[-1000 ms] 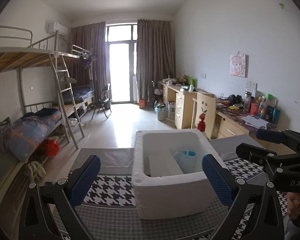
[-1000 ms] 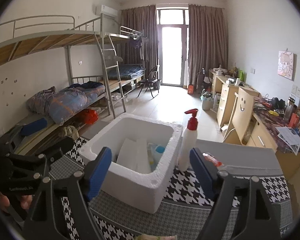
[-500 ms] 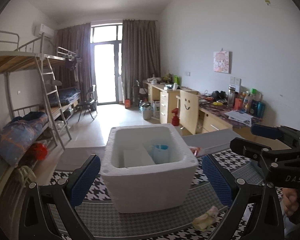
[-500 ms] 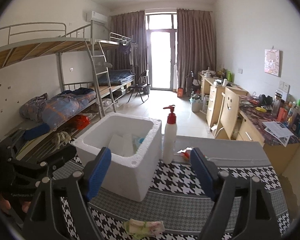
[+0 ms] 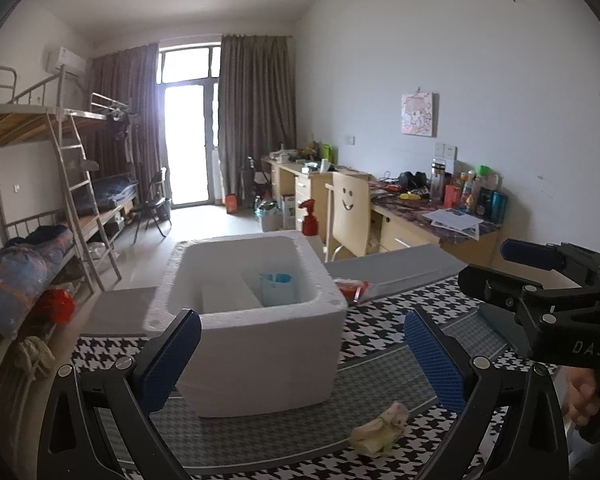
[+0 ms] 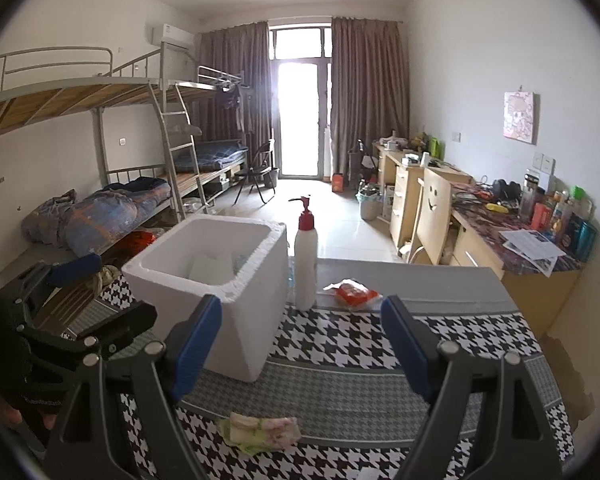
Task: Organize soft objects
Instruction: 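Move both grippers back toward the floral cloth on the table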
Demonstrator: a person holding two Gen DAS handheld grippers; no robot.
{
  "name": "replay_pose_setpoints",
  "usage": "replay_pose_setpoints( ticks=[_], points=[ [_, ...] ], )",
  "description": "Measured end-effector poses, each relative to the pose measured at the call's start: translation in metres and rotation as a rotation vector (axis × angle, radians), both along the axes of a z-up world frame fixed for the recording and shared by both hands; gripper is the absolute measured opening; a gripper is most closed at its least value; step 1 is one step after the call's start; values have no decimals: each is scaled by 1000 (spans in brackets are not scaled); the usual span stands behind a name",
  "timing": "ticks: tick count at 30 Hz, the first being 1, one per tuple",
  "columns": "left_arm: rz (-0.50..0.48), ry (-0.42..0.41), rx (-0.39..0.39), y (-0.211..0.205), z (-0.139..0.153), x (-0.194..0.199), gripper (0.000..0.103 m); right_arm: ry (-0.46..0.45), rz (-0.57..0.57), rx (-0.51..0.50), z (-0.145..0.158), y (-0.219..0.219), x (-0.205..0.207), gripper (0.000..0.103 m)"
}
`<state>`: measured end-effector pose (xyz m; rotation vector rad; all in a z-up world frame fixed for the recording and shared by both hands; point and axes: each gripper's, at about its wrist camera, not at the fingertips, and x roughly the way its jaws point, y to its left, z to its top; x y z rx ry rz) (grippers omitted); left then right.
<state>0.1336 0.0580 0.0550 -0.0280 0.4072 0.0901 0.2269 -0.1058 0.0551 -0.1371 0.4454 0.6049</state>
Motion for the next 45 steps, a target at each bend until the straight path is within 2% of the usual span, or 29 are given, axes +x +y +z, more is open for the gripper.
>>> replay_pose_setpoints(
  ticks=[18,27,34,45],
  points=[
    [-95,46,-23,-27,-30,2,102,66,-72,19,-29,-40,-6,85],
    [-152,104,-43,-39,-50,9,102,87,-96,2,-46,-53,-12,85],
    [-165,145,-4,-52,-66,12,102,115,-102,5,-63,-67,-18,85],
    [-215,217,-1,-59,-92,24,102,169,-119,-18,-87,-76,-21,85]
  ],
)
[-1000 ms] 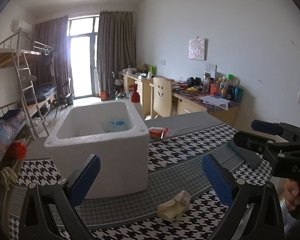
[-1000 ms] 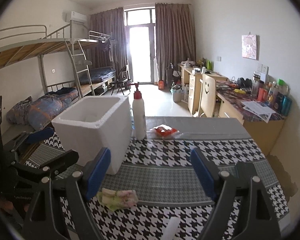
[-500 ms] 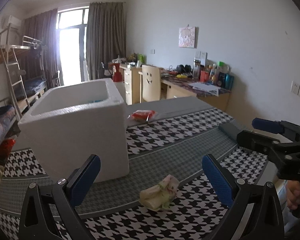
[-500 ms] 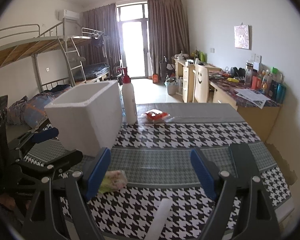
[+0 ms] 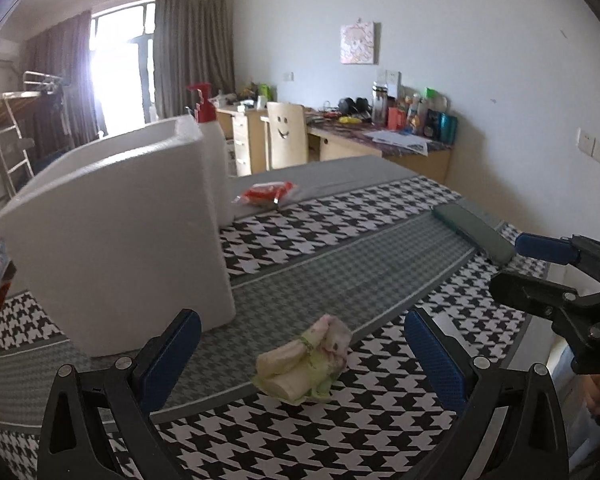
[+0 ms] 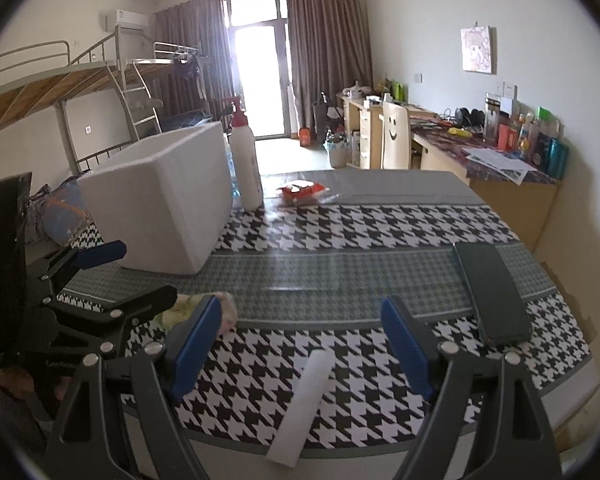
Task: Organize soft objects
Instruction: 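Move both grippers back toward the floral cloth on the table, then lower the left gripper onto the white-and-green tissue pack and close it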
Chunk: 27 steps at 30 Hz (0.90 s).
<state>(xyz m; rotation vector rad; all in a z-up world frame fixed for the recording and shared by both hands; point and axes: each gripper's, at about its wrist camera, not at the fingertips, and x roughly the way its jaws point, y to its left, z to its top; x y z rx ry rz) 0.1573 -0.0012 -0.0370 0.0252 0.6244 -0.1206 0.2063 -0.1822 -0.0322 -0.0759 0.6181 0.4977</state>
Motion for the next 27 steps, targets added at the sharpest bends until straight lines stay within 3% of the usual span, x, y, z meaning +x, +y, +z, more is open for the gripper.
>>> replay_pose_setpoints(
  ticks=[17,26,27],
  points=[
    [-36,114,41,-13,-35,26,100,93,-20,-22,-35,-12,-3,85],
    [-49,195,71,-17,-53,36,74,143,-17,-28,-52,-13,-6,85],
    [-51,203,71,-17,-54,37,66,147,-15,-30,-53,-12,-6,85]
  ],
)
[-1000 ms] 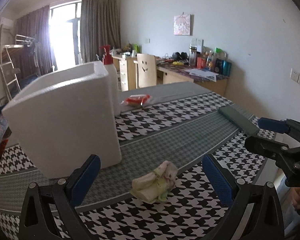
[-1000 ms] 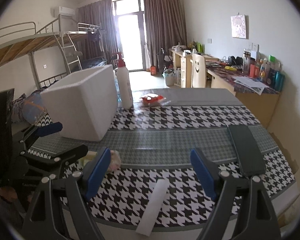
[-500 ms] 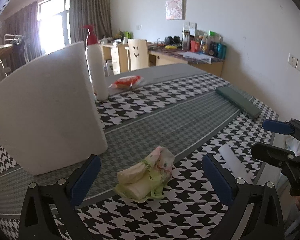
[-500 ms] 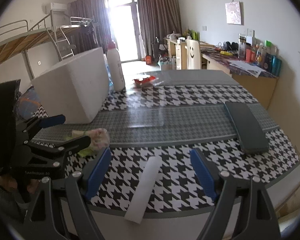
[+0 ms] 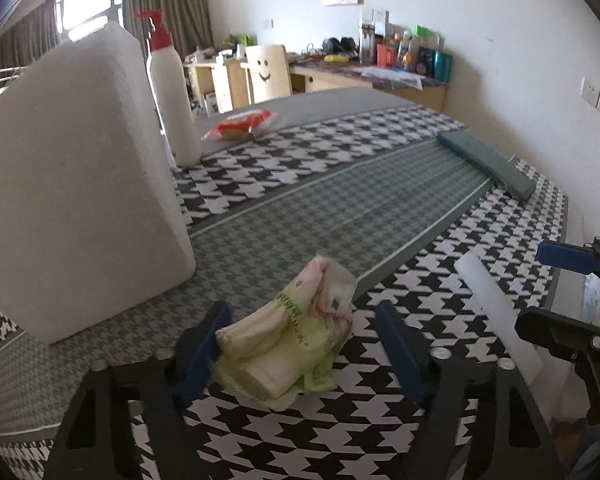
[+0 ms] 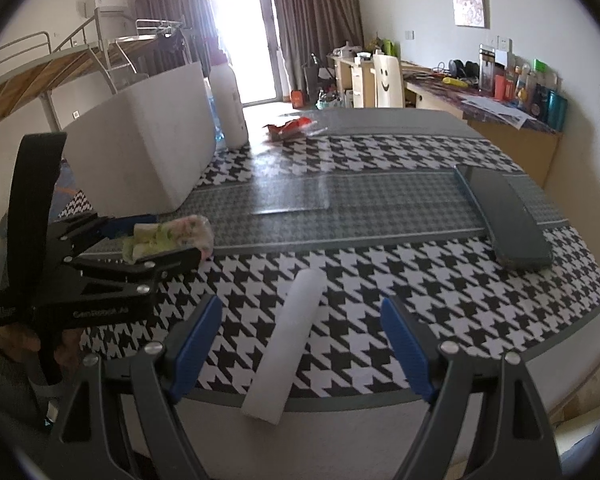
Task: Organize soft objects
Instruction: 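Lower the left gripper onto the white-and-green tissue pack and close it, then close the right gripper on the white foam stick while the left gripper lifts the tissue pack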
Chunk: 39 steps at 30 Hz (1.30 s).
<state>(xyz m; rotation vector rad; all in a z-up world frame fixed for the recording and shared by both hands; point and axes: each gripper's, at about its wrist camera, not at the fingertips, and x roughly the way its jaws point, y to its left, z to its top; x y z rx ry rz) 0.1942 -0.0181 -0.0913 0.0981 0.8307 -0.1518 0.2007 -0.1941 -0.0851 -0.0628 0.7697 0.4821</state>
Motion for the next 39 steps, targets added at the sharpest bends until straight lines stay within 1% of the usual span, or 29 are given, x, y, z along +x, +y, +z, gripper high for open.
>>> replay_pose_setpoints(
  ticks=[1,3,4,5,10,13,17,21,24,26,27,30,32,34,36,39],
  points=[
    [-1,5,-1,0,0,0,62,6,3,0,-2,1,0,85],
    [-4,22,5,-1,-3,0,58,14,4,-2,-5,2,0,85],
    [-8,28,7,-2,-4,0,53,18,5,-4,-6,2,0,85],
    [-11,32,8,-2,-5,0,51,20,6,-5,-7,3,0,85],
    [-29,27,29,-9,-5,-2,34,25,8,-9,-9,3,-2,85],
    [-43,23,16,-9,-4,-4,28,35,4,-7,-10,3,-2,85],
    [-53,-6,-22,-7,4,-11,27,35,3,-28,-11,7,-2,85],
    [-48,-39,-34,-5,13,-18,27,43,-6,-58,-14,10,-2,84],
    [-44,-56,-37,-3,18,-22,27,50,-1,-71,-15,14,-3,73],
    [-43,-69,-41,-2,21,-25,27,59,-10,-85,-17,16,-2,70],
    [-43,-74,-43,-1,23,-26,27,65,-13,-89,-18,16,-1,66],
    [-38,-83,-49,2,25,-28,27,75,-28,-104,-19,17,0,61],
    [-35,-84,-49,3,25,-30,27,79,-27,-109,-20,18,1,60],
    [-32,-87,-49,5,25,-32,27,73,-35,-125,-21,19,1,53],
    [-29,-90,-51,7,25,-35,27,70,-40,-138,-22,21,2,51],
    [-24,-99,-54,9,28,-37,27,61,-51,-171,-22,26,3,45]
  ],
)
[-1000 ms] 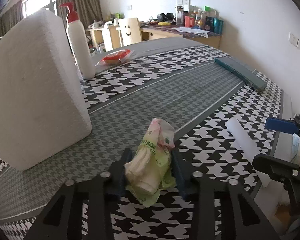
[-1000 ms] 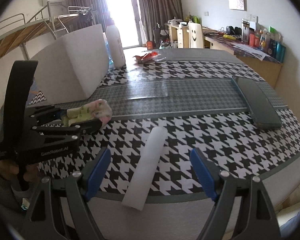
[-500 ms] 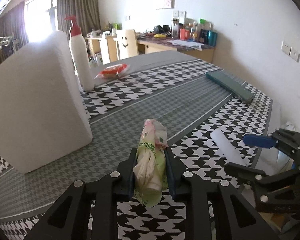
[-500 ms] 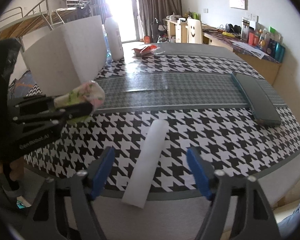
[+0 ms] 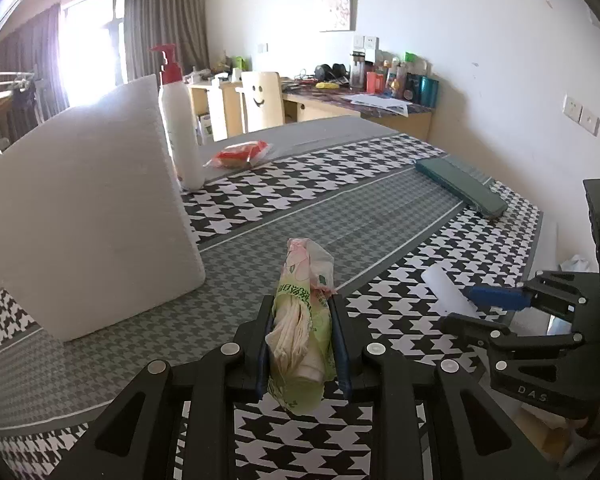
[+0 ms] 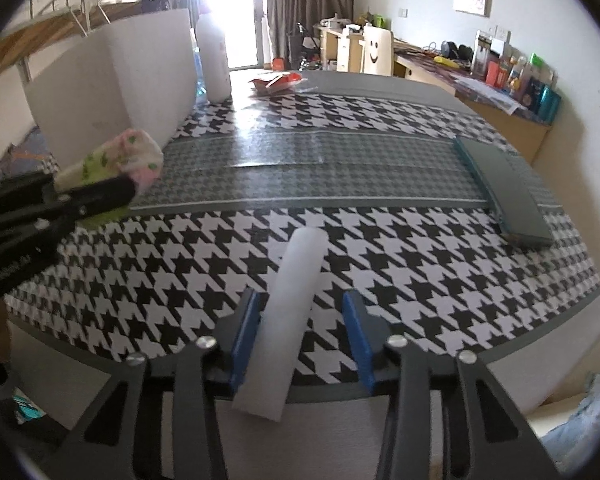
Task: Organize soft objects
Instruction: 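Close the right gripper on the white foam stick while the left gripper lifts the tissue pack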
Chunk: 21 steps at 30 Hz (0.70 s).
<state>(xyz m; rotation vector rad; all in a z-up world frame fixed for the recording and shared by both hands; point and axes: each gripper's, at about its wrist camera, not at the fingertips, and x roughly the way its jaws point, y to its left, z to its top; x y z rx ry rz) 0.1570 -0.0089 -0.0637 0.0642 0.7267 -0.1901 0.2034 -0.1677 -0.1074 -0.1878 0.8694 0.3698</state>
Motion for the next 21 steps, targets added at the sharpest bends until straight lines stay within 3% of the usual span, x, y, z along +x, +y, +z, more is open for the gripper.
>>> replay_pose_setpoints(
  ticks=[4,10,21],
  points=[
    [-3,-5,-6,2,1,-2,27,8,19,-4,0,5,-2,30],
    [-6,-12,-14,7,5,-6,27,8,25,17,3,1,-2,18],
    [17,-65,-5,16,27,-13,27,-51,45,64,30,6,-1,16]
  ],
)
